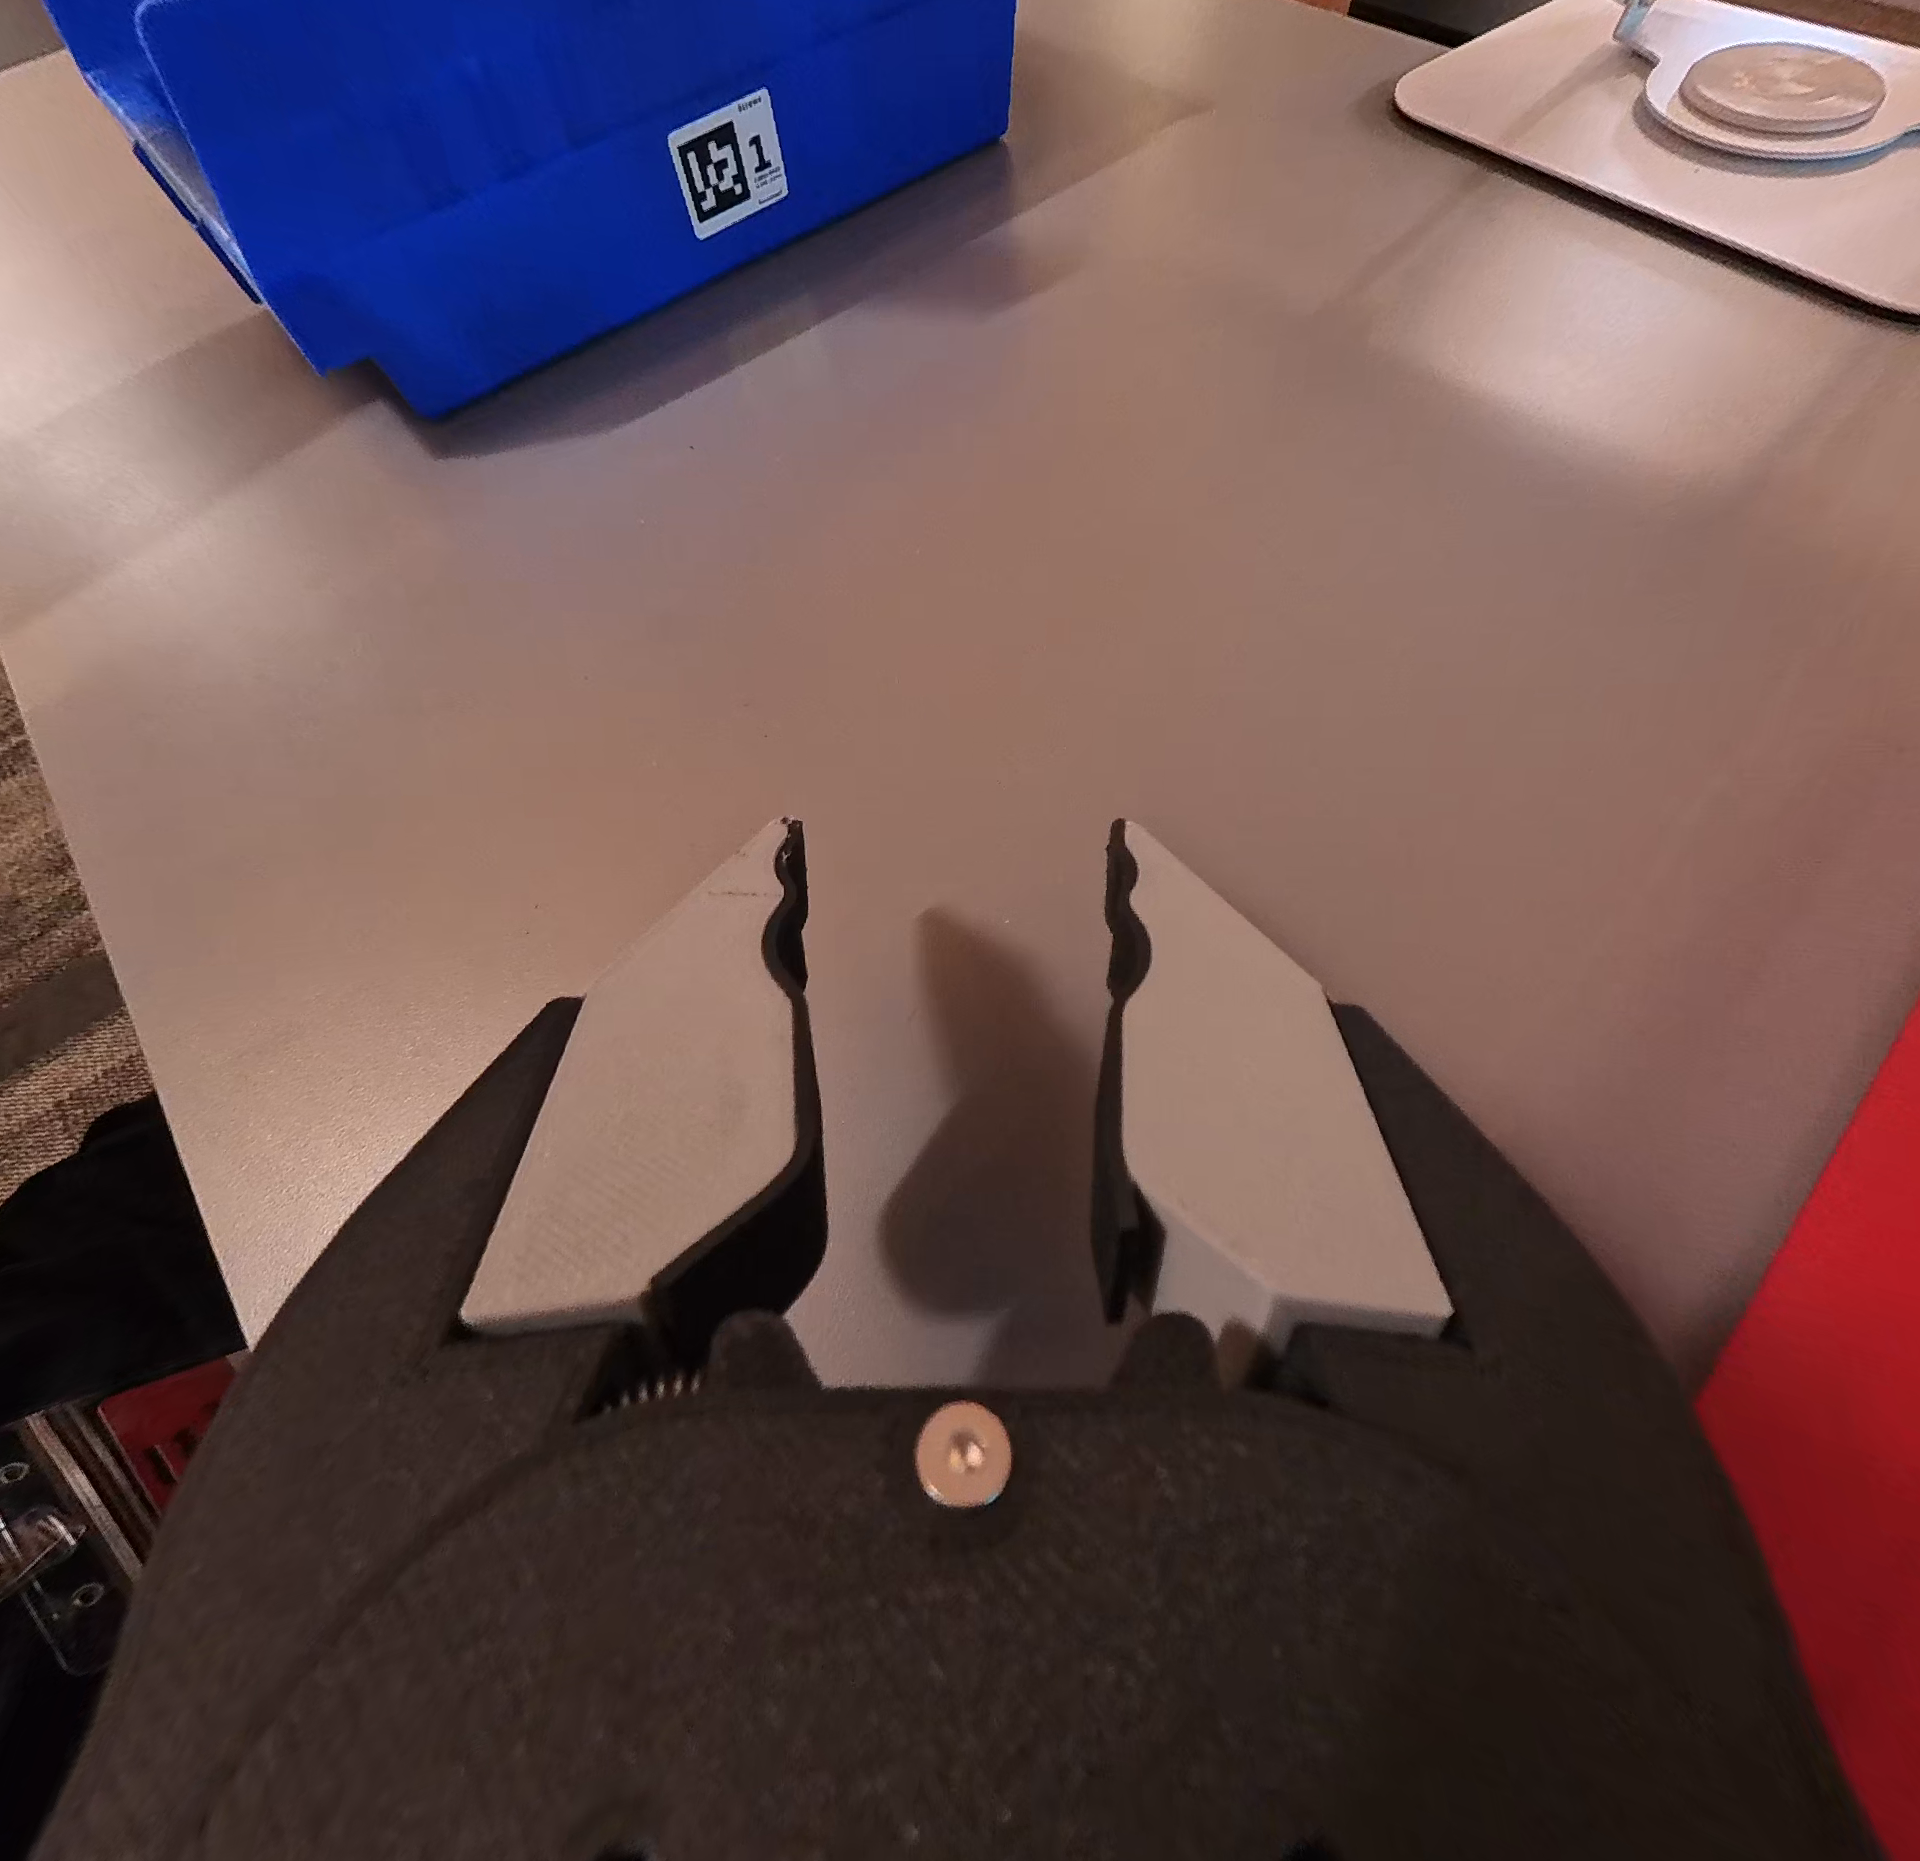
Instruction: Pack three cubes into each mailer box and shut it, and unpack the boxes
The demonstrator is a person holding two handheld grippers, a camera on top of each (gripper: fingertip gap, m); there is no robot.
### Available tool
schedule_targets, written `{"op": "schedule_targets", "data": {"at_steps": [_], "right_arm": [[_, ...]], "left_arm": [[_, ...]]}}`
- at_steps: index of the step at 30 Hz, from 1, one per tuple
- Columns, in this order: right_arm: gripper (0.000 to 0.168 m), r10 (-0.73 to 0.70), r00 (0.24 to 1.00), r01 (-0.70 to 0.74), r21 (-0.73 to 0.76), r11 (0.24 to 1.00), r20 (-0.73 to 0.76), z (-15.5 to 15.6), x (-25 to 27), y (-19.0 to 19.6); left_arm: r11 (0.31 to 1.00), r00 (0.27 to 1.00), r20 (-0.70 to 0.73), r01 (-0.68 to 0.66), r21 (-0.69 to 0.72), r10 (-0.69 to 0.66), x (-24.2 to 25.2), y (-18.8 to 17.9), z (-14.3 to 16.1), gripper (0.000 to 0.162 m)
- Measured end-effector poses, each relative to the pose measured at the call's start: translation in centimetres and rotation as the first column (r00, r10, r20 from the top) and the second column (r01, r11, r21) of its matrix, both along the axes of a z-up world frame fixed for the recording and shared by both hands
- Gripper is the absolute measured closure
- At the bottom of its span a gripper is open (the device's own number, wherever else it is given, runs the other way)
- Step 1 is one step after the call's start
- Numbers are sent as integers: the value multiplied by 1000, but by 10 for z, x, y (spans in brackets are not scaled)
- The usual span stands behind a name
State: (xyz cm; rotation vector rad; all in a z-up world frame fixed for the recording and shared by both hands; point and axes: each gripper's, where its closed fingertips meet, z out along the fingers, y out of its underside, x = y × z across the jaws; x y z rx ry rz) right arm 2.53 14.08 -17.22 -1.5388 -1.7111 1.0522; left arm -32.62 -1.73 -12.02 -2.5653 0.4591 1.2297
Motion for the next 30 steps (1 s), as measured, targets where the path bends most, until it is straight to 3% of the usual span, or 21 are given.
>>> {"op": "schedule_targets", "data": {"at_steps": [1,7,15,21,25,27,30], "right_arm": [[113,0,1000,0,0,1000,0,0,0,0],[113,-1,1000,1,0,1000,-4,1,0,0],[113,2,1000,-2,-7,1000,-2,1,0,0],[113,9,1000,-9,-18,1000,0,0,0,-1],[113,14,1000,-14,-20,1000,6,0,0,-2],[113,14,1000,-14,-14,1000,9,-1,0,-2],[113,13,1000,-13,-6,1000,15,-2,0,-2]], "left_arm": [[1000,1000,3,-2,-1,2,0,0,0,105],[999,1000,17,3,-42,-3,0,-1,1,107],[971,979,203,44,-237,5,-2,-5,9,121],[953,973,223,121,-276,-58,3,-10,13,133],[949,973,219,131,-285,-69,17,-18,22,162],[935,971,230,139,-326,-64,25,-27,17,162],[911,991,130,89,-402,-40,12,-41,9,162]]}}
